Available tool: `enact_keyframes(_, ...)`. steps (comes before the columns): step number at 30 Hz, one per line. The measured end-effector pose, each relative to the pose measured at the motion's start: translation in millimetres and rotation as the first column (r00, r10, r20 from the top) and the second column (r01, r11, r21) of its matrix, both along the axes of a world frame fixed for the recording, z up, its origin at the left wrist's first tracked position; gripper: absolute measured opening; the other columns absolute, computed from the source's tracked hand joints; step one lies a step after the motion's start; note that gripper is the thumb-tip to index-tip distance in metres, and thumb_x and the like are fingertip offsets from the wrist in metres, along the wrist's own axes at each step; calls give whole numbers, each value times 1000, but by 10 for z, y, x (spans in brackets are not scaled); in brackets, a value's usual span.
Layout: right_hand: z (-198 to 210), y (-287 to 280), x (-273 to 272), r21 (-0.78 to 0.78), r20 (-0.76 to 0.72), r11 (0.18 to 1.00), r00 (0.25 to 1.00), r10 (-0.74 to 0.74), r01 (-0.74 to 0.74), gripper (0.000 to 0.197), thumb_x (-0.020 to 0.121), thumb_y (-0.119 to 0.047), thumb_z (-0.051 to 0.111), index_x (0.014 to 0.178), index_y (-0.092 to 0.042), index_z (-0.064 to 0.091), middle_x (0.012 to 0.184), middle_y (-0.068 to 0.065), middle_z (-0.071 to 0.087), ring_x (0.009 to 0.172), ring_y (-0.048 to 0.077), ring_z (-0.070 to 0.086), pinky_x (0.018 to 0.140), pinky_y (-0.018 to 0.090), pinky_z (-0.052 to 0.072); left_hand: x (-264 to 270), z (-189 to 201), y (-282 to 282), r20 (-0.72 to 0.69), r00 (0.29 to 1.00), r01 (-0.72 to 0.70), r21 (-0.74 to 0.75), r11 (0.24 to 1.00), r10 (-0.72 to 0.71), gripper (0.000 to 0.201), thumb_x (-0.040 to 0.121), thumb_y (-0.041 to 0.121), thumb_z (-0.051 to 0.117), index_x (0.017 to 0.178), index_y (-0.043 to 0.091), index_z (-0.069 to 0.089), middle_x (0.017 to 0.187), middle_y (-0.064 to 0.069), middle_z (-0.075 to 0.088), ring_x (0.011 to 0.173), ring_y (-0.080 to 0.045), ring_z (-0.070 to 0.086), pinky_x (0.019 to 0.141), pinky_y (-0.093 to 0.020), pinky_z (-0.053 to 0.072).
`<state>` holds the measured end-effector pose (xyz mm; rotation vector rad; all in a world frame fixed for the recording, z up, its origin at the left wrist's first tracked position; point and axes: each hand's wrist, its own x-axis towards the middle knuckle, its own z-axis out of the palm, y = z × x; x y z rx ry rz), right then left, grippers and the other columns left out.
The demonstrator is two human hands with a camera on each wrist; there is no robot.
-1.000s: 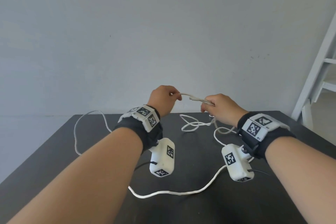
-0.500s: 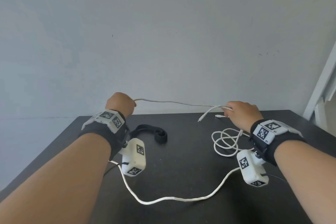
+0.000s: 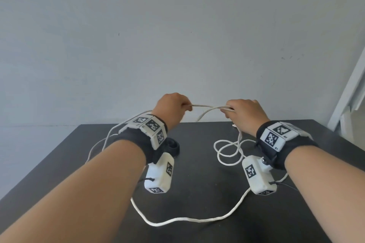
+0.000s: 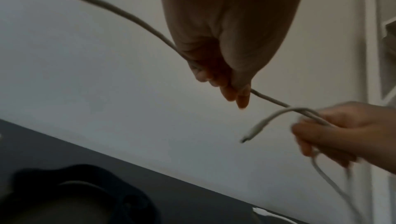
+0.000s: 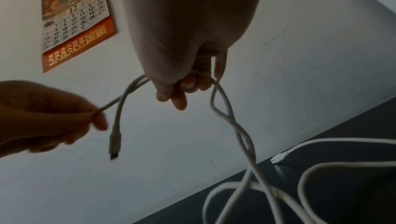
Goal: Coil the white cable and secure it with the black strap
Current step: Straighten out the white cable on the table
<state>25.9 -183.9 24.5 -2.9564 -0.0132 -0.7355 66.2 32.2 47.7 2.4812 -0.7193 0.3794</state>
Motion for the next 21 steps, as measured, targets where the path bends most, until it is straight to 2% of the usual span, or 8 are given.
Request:
enact_keyframes(5, -102, -226, -36, 118, -107, 985, 987, -117, 129, 36, 97, -36, 44, 83, -7, 61, 83, 8, 64, 78, 29, 58, 65, 33, 36, 304, -120, 635, -74, 942, -329, -4, 944, 328, 24, 92, 15, 51, 79, 20, 70, 90, -7, 71, 86, -26, 64, 73, -30, 47)
enact_keyframes(7, -134, -248, -54, 133, -147, 978, 979, -140, 160, 29, 95, -32, 47, 83, -11, 61, 83, 5, 63, 76, 26, 57, 61, 30, 35, 368, -188, 861, -134, 886, -442, 50, 896, 444, 20, 89, 13, 54, 85, 13, 74, 93, -10, 72, 90, -29, 65, 77, -33, 50)
enact_keyframes(9, -124, -187, -47, 158, -174, 977, 978, -118, 146, 25, 94, -31, 48, 82, -15, 63, 78, 1, 62, 69, 23, 56, 59, 29, 37, 365, -252, 940, -169, 848, -478, 168, 862, 503, 17, 86, 15, 58, 90, 11, 74, 95, -11, 73, 90, -28, 66, 79, -33, 52)
enact_keyframes(12, -56, -12, 2, 247, -173, 965, 984, -50, 93, 28, 94, -30, 47, 78, -14, 63, 68, 0, 56, 65, 24, 53, 56, 28, 35, 288, -298, 754, -196, 901, -346, 216, 913, 387, 19, 87, 17, 59, 97, 14, 74, 102, -6, 72, 96, -24, 65, 86, -32, 51)
enact_keyframes(14, -3, 102, 21, 235, -186, 969, 982, -38, 82, 26, 93, -25, 45, 78, -15, 64, 68, -1, 56, 66, 23, 52, 56, 28, 34, 185, -269, 519, -264, 948, -157, 93, 983, 177, 22, 88, 15, 57, 102, 16, 73, 104, -4, 71, 100, -21, 65, 92, -29, 48)
enact_keyframes(17, 47, 214, 44, 240, -204, 969, 979, -6, 56, 24, 91, -21, 45, 76, -18, 64, 70, -2, 56, 65, 21, 52, 57, 28, 35, 56, -222, 196, -327, 943, 31, -104, 994, -63, 24, 92, 19, 52, 106, 14, 71, 103, -2, 71, 100, -18, 64, 95, -29, 46)
enact_keyframes(19, 59, 241, 62, 319, -196, 948, 980, 47, 18, 25, 90, -24, 49, 70, -18, 63, 67, -3, 54, 61, 19, 51, 57, 28, 36, 46, -233, 76, -287, 953, 58, -138, 989, -96, 18, 90, 23, 56, 99, 19, 70, 96, 4, 69, 92, -14, 64, 87, -27, 48)
enact_keyframes(21, 68, 242, 57, 390, -173, 920, 980, 98, -23, 27, 87, -34, 59, 70, -14, 64, 63, -3, 53, 58, 16, 49, 58, 28, 38, 57, -245, 47, -255, 963, 55, -147, 988, -92, 10, 87, 23, 61, 81, 24, 68, 76, 7, 69, 71, -7, 63, 70, -22, 47)
